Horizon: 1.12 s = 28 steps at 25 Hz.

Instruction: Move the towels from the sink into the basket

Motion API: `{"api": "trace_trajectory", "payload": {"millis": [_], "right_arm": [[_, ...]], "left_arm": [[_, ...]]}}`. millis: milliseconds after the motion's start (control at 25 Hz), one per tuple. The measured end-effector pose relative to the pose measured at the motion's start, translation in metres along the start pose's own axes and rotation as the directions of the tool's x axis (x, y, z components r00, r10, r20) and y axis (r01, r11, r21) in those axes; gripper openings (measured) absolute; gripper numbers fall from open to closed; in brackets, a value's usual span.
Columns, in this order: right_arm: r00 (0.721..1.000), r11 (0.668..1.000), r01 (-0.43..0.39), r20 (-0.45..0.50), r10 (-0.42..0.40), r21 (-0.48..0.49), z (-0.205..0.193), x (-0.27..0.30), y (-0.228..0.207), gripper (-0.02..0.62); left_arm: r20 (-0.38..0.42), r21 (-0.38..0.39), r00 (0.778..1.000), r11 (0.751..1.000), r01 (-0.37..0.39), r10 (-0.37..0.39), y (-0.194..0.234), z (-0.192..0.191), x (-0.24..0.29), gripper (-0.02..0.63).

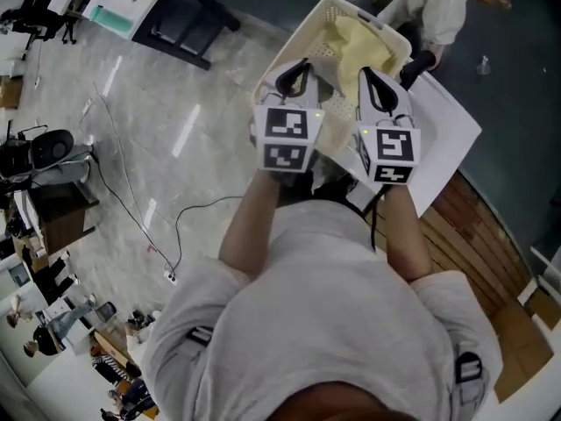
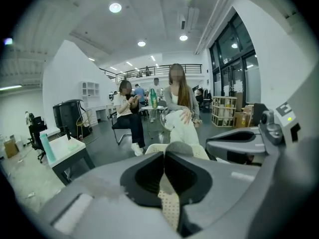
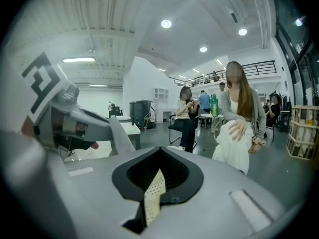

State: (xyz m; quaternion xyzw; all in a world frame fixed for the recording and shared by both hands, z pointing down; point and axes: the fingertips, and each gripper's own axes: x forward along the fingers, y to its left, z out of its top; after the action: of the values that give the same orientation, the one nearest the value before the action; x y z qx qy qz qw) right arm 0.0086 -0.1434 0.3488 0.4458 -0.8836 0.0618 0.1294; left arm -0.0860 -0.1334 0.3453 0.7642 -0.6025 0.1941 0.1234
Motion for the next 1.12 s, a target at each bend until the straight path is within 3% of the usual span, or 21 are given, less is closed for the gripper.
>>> {"api": "trace_trajectory", "payload": {"millis": [280,720,1120], "right_arm": [[1.000,1.000,-0.027,-0.015,0.027,-0.005,-0.001,0.024,0.024,0.006],[0.997,0.999,0.038,-0.067,-0.036,0.024,-0.018,0.043,0.004,0.006],[0.988,0.993,0.106,-0.119,-0.099,0.054,-0.030,0.079,-0.022,0.006]], "left_arm": [[-0.024,-0.017,1.000,1.000,0.013,-0.013,0.017,-0.016,0.004,0.026],[-0.121,-0.049,0.987,0.993,0.106,-0.111,0.007,-0.050,0.053,0.026],[-0.214,-0.064,0.953,0.976,0.207,-0.216,0.006,-0.074,0.114,0.026]]}}
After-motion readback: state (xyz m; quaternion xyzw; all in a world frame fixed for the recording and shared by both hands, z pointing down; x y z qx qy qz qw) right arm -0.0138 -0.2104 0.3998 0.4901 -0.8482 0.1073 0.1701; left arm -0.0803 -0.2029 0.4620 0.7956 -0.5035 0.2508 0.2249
